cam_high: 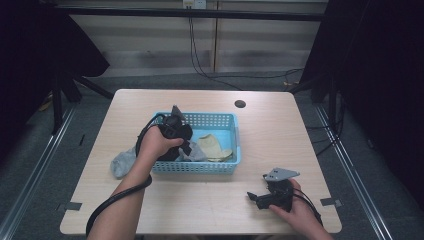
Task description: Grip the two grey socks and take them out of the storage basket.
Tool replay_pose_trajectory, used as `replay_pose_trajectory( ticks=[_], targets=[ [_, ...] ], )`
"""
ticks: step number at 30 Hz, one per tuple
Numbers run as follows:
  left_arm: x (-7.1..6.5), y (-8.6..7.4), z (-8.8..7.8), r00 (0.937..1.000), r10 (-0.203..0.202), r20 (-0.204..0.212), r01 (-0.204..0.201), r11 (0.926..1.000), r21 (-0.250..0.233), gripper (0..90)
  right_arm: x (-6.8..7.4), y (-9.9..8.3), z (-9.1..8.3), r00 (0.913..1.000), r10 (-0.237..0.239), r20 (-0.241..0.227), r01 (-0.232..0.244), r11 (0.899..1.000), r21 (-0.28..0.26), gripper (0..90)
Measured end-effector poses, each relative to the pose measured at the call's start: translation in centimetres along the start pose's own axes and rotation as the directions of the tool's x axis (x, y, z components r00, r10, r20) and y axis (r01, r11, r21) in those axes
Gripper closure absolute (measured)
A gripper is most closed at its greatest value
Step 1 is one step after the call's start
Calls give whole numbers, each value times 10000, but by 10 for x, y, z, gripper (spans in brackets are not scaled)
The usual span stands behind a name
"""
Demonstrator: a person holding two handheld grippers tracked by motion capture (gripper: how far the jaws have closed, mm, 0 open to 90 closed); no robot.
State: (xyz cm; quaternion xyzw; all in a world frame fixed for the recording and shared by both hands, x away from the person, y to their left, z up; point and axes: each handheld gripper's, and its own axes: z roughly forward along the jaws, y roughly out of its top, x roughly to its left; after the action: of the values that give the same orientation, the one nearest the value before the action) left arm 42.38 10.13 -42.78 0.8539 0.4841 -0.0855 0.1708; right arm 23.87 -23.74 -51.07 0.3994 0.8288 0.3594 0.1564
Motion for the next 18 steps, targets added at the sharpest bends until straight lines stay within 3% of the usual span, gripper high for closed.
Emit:
replay_pose_trajectory(
  ticks=[18],
  targets=[
    [5,-1,21,9995,-281,112,275,9982,527,463,0,0,0,10000,1,-3,-1,10000,-1,116]
  ],
)
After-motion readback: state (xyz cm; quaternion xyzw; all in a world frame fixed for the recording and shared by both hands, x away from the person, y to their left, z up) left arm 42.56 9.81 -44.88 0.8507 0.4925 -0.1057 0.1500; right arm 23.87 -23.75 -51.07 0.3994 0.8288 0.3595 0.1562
